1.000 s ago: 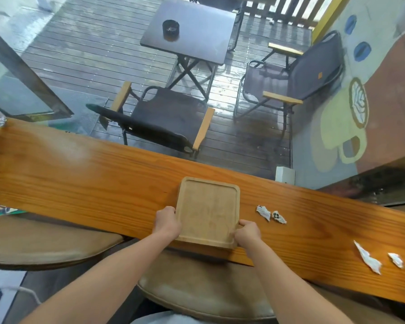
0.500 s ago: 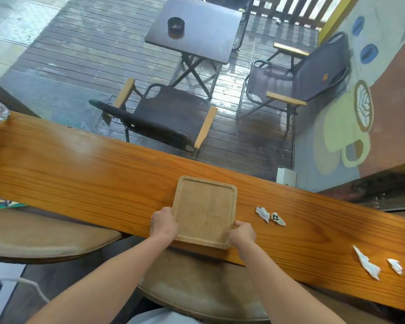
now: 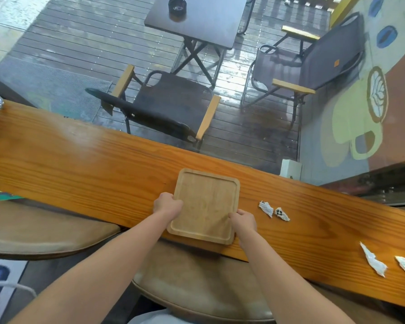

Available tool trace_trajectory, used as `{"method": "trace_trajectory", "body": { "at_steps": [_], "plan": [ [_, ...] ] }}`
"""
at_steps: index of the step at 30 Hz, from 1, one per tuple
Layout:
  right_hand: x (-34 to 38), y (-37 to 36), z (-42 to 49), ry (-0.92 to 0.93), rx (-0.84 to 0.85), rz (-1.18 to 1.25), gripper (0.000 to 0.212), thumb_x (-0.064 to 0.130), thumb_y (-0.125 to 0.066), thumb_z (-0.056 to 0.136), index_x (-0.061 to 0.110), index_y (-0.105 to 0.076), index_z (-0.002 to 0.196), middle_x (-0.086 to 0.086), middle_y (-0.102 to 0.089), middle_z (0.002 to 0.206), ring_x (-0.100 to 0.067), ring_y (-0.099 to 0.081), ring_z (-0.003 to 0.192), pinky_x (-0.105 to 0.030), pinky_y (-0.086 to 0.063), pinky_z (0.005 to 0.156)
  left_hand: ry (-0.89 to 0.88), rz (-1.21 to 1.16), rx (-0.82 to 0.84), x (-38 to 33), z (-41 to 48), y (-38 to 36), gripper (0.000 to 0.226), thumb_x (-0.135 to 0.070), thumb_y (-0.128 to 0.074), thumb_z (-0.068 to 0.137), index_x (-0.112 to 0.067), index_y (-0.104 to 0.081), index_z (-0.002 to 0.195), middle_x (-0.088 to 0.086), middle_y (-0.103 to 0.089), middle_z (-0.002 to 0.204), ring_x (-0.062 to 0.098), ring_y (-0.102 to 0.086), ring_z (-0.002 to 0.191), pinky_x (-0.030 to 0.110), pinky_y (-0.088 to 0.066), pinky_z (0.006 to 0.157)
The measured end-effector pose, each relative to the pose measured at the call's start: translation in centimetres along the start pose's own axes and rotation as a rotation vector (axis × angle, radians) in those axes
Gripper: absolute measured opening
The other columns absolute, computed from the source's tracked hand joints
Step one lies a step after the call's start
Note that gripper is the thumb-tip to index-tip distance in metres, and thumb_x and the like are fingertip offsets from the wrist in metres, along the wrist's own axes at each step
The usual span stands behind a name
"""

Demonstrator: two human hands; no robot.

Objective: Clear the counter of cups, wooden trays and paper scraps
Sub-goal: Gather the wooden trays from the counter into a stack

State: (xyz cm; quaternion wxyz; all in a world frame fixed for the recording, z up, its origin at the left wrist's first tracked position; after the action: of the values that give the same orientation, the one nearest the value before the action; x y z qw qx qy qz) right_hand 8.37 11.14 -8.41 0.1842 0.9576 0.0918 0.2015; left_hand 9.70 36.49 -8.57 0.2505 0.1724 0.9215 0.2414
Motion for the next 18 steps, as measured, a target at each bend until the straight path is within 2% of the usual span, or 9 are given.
{"method": "trace_trajectory", "body": {
  "at_steps": [4, 6, 8, 9, 11, 12, 14, 16, 18],
  "plan": [
    [0.0, -0.6, 1.0, -0.043, 0.008, 0.106, 0.056, 0.022, -0.059, 0.097, 0.012, -0.042, 0.15, -0.01, -0.051, 0.147, -0.031, -0.048, 0.134, -0.046, -0.043, 0.109, 0.064, -0.038, -0.01, 0.1, 0.5, -0.2, 0.016, -0.024, -0.058, 0.095, -0.012, -0.068, 0.099, 0.007, -0.069, 0.104, 0.025, -0.065, 0.095, 0.039, -0.059, 0.083],
    [-0.2, -0.8, 1.4, -0.056, 0.026, 0.134, 0.054, 0.023, -0.06, 0.097, 0.01, -0.045, 0.147, -0.011, -0.051, 0.147, -0.032, -0.049, 0.132, -0.049, -0.044, 0.109, 0.09, -0.064, -0.015, 0.2, 0.8, -0.3, 0.016, -0.027, -0.061, 0.094, -0.013, -0.069, 0.094, 0.007, -0.069, 0.101, 0.024, -0.065, 0.093, 0.039, -0.059, 0.082],
    [-0.3, -0.9, 1.6, -0.045, 0.04, 0.144, 0.043, 0.025, -0.063, 0.096, 0.009, -0.056, 0.135, -0.012, -0.054, 0.143, -0.03, -0.054, 0.124, -0.048, -0.047, 0.105, 0.126, -0.116, -0.035, 0.4, 1.1, -0.3, 0.022, -0.033, -0.064, 0.092, -0.012, -0.071, 0.094, 0.008, -0.07, 0.103, 0.024, -0.065, 0.092, 0.041, -0.059, 0.084],
    [-0.3, -0.9, 1.6, -0.04, 0.045, 0.149, 0.041, 0.028, -0.064, 0.095, 0.01, -0.058, 0.132, -0.012, -0.055, 0.141, -0.03, -0.056, 0.121, -0.048, -0.048, 0.103, 0.157, -0.157, -0.043, 0.6, 1.2, -0.3, 0.029, -0.038, -0.066, 0.091, -0.011, -0.071, 0.099, 0.008, -0.07, 0.106, 0.025, -0.065, 0.093, 0.043, -0.058, 0.086],
    [-0.7, -0.8, 1.8, -0.058, 0.054, 0.162, 0.057, 0.033, -0.067, 0.094, 0.009, -0.048, 0.142, -0.012, -0.052, 0.143, -0.033, -0.052, 0.126, -0.05, -0.047, 0.104, 0.224, -0.237, -0.06, 0.8, 1.3, 0.0, 0.05, -0.05, -0.067, 0.088, -0.009, -0.066, 0.116, 0.009, -0.068, 0.114, 0.027, -0.063, 0.1, 0.043, -0.056, 0.087],
    [-0.8, -0.7, 1.9, -0.076, 0.057, 0.165, 0.065, 0.036, -0.068, 0.093, 0.008, -0.042, 0.145, -0.013, -0.05, 0.144, -0.034, -0.05, 0.129, -0.05, -0.046, 0.105, 0.247, -0.263, -0.068, 0.9, 1.3, 0.2, 0.06, -0.055, -0.066, 0.086, -0.008, -0.062, 0.123, 0.009, -0.065, 0.119, 0.026, -0.06, 0.101, 0.041, -0.054, 0.086],
    [-1.1, -0.4, 2.0, -0.099, 0.064, 0.159, 0.067, 0.039, -0.069, 0.091, 0.008, -0.041, 0.143, -0.014, -0.05, 0.141, -0.033, -0.05, 0.125, -0.046, -0.047, 0.099, 0.28, -0.303, -0.076, 1.2, 1.4, 0.4, 0.074, -0.062, -0.067, 0.082, -0.007, -0.056, 0.13, 0.01, -0.061, 0.127, 0.028, -0.055, 0.103, 0.04, -0.048, 0.082],
    [-1.3, -0.6, 2.3, -0.091, 0.073, 0.134, 0.062, 0.04, -0.069, 0.091, 0.009, -0.042, 0.138, -0.013, -0.051, 0.137, -0.029, -0.051, 0.113, -0.043, -0.046, 0.091, 0.297, -0.361, -0.045, 1.6, 1.7, 0.1, 0.08, -0.065, -0.068, 0.08, -0.007, -0.055, 0.133, 0.011, -0.061, 0.129, 0.031, -0.057, 0.112, 0.042, -0.048, 0.088],
    [-1.3, -1.0, 2.3, -0.061, 0.065, 0.094, 0.063, 0.041, -0.07, 0.09, 0.01, -0.04, 0.137, -0.012, -0.049, 0.137, -0.028, -0.051, 0.116, -0.045, -0.048, 0.097, 0.273, -0.416, 0.022, 1.4, 1.8, -0.6, 0.083, -0.065, -0.071, 0.077, -0.006, -0.055, 0.134, 0.012, -0.062, 0.13, 0.034, -0.059, 0.116, 0.046, -0.049, 0.099]
  ]
}}
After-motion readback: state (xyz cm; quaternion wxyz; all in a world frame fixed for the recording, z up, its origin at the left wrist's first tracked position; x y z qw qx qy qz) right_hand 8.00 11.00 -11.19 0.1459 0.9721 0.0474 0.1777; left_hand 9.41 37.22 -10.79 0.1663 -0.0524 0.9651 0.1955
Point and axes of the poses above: each hand's wrist, its own z-axis towards the middle knuckle, its own y-axis out of the back of the hand, x = y × z, the point moved 6 cm from there along z, towards the middle knuckle
